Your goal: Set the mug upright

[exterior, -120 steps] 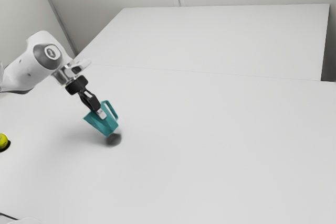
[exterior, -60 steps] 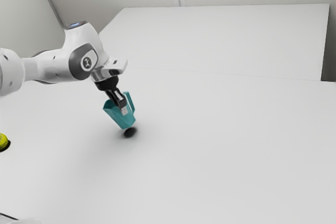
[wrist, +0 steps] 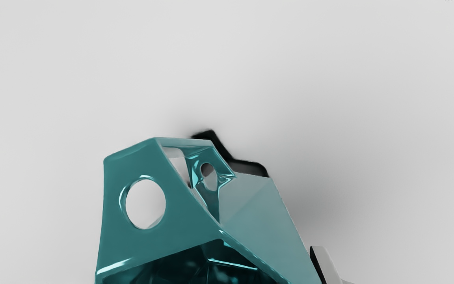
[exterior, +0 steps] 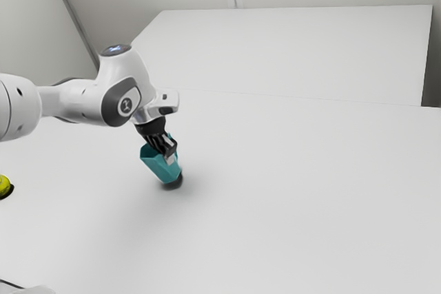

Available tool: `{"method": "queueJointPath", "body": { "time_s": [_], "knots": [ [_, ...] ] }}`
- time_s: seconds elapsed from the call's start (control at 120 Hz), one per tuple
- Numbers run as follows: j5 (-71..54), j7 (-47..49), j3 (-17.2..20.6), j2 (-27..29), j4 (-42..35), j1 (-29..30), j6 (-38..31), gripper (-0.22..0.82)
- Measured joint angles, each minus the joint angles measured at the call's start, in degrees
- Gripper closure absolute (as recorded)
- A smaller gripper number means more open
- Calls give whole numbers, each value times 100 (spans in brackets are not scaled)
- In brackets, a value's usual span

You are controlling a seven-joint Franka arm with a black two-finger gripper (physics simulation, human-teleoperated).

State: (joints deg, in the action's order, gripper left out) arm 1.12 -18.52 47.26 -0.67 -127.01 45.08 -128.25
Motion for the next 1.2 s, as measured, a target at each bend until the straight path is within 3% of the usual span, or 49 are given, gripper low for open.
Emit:
{"method": "queueJointPath", "body": {
  "time_s": [0.642,0.808,0.9,1.033,1.2],
  "knots": [
    [-103,786,63,-193,-247,-72,-124,78],
    [-72,833,55,-149,-247,-22,-118,42],
    [-65,852,55,-19,-248,-29,-91,27],
    [-52,876,96,340,-188,15,57,14],
    [58,886,144,747,379,-105,621,7]
  ]
}}
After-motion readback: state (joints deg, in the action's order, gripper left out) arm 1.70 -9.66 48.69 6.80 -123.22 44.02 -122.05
